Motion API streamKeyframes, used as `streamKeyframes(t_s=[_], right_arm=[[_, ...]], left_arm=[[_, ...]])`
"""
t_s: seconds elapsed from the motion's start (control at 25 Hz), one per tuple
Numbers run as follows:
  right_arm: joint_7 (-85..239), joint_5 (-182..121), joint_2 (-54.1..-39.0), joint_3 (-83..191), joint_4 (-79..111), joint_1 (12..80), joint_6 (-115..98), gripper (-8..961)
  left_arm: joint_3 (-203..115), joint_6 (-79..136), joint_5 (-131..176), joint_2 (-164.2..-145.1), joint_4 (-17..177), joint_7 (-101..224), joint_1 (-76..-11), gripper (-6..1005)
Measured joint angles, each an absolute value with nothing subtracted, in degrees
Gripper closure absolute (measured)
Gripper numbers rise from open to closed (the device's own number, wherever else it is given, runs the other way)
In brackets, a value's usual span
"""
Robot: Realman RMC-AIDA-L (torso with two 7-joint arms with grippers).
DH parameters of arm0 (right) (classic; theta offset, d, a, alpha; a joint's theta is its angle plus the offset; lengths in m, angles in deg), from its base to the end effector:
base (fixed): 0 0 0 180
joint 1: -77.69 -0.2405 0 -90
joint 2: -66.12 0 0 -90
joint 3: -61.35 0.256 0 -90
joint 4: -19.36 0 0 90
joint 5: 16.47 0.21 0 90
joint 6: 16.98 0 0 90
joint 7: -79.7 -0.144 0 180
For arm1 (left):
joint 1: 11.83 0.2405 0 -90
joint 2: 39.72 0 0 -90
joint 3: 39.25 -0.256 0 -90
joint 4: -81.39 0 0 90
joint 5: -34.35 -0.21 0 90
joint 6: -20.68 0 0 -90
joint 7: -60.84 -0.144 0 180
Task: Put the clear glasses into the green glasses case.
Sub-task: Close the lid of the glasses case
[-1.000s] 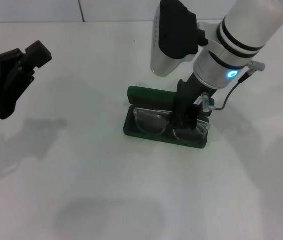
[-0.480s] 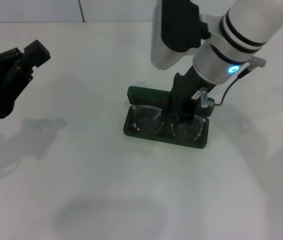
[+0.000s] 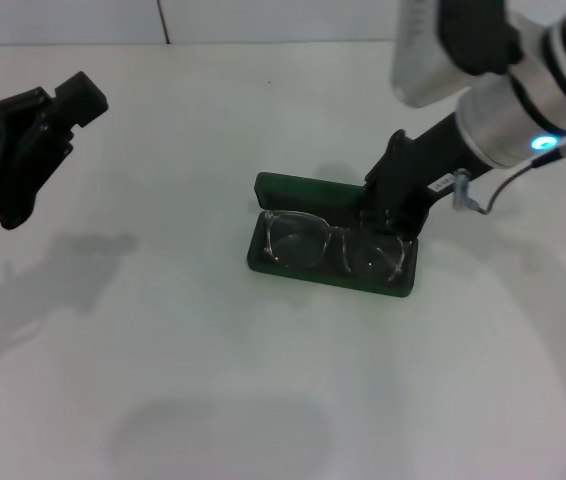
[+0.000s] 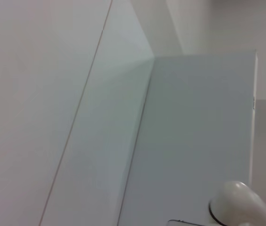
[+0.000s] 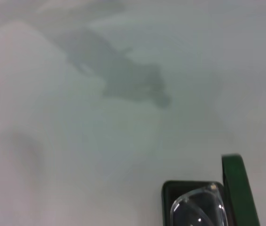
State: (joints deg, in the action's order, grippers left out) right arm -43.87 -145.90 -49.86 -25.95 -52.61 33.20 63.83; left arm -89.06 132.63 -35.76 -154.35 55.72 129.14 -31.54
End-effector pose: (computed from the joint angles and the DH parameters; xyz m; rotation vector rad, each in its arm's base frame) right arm 0.0949 0.3716 -0.0312 -2.9511 0.1214 -0.2590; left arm -0.2572 0.2664 0.0598 -2.3184 -0.3926 -1.6014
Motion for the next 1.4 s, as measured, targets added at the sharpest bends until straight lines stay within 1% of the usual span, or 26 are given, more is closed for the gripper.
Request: streamKeyframes(t_s=[0.2, 0.32, 0.48, 0.56, 0.68, 0.76, 0.92, 1.16, 1.24, 1.4], right_arm=[[-42.1, -139.0, -49.72, -25.0, -63.6, 46.2, 62.6, 838], [-34.7, -128.7, -49.71, -21.9, -67.2, 54.8, 62.0, 838], [-24.5, -115.7, -49.57, -15.9, -65.2, 63.0, 62.3, 839], [-19.9, -111.0, -49.47, -12.1, -60.8, 65.5, 62.8, 839], [-13.7, -105.7, -49.38, -6.2, -53.1, 67.2, 65.3, 839], [-10.3, -104.4, -49.31, -0.5, -47.8, 67.6, 68.0, 839], [-5.8, -108.0, -49.23, 12.4, -39.6, 67.8, 69.7, 839], [-2.1, -111.7, -49.21, 27.2, -32.4, 68.1, 71.4, 840], [-0.8, -111.6, -49.20, 29.8, -31.0, 68.2, 72.5, 840], [1.2, -111.1, -49.19, 34.7, -28.2, 68.0, 75.0, 840]], left_arm=[[-89.3, 132.5, -36.3, -154.35, 55.7, 129.1, -32.8, 968], [-89.3, 132.0, -38.2, -154.29, 55.2, 129.1, -33.9, 968], [-89.1, 130.2, -41.4, -154.22, 55.1, 129.9, -36.3, 968], [-89.1, 127.5, -41.8, -154.26, 55.1, 130.8, -37.6, 968], [-89.4, 123.0, -43.1, -154.58, 55.0, 131.8, -40.4, 968], [-89.5, 119.9, -45.2, -155.07, 55.0, 132.9, -43.4, 968], [-89.5, 115.0, -50.6, -155.88, 54.9, 134.4, -48.1, 968], [-89.9, 107.8, -59.5, -159.10, 54.6, 134.4, -53.3, 966], [-91.9, 103.9, -60.2, -159.52, 55.5, 134.5, -54.7, 965], [-96.7, 97.5, -59.1, -159.69, 57.7, 134.6, -56.7, 901]])
